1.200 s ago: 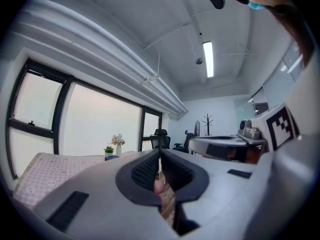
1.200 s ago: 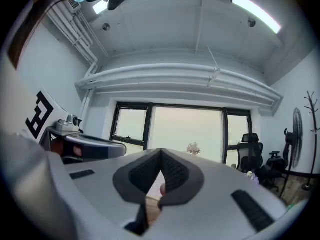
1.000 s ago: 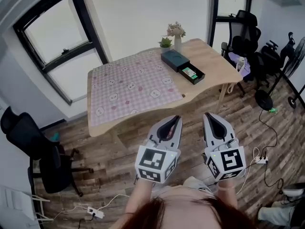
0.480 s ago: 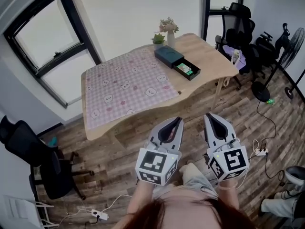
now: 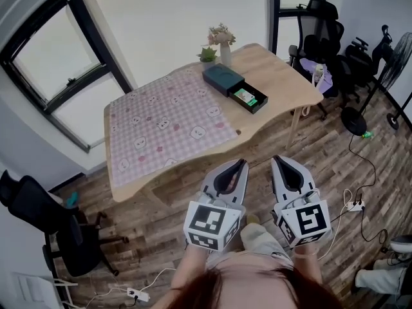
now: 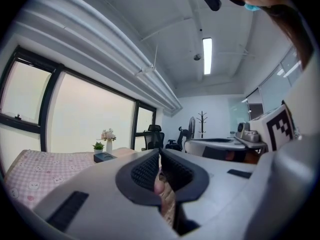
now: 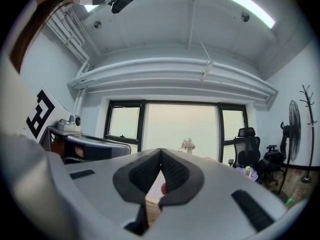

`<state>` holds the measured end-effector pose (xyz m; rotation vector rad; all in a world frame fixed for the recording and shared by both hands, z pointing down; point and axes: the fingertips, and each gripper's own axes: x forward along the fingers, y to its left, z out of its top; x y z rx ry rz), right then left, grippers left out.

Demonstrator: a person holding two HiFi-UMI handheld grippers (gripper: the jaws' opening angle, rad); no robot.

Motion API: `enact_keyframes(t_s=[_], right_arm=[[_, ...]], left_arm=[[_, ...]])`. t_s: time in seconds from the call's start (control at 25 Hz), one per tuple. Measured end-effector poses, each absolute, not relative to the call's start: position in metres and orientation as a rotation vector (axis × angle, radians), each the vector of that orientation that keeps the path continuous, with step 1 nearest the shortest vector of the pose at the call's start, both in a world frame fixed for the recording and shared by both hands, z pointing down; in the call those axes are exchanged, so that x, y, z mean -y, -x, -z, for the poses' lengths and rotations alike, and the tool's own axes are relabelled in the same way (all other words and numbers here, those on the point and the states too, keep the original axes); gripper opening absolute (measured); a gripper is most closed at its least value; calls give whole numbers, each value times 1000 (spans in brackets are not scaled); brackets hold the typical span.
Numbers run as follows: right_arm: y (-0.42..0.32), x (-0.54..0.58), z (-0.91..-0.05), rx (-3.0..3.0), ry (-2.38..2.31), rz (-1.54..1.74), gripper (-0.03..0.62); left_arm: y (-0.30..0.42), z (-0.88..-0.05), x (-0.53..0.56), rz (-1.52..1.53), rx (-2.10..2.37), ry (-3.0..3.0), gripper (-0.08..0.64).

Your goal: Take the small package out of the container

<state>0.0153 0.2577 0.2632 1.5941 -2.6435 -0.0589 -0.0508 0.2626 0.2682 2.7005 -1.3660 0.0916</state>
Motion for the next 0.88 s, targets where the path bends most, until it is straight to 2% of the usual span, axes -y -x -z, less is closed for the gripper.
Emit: enact_keyframes(t_s=[0.88], right_arm=[[-89, -134, -262, 2670, -1561, 84, 0]], left_arm=[[-32, -263, -136, -126, 1367, -2721, 17]])
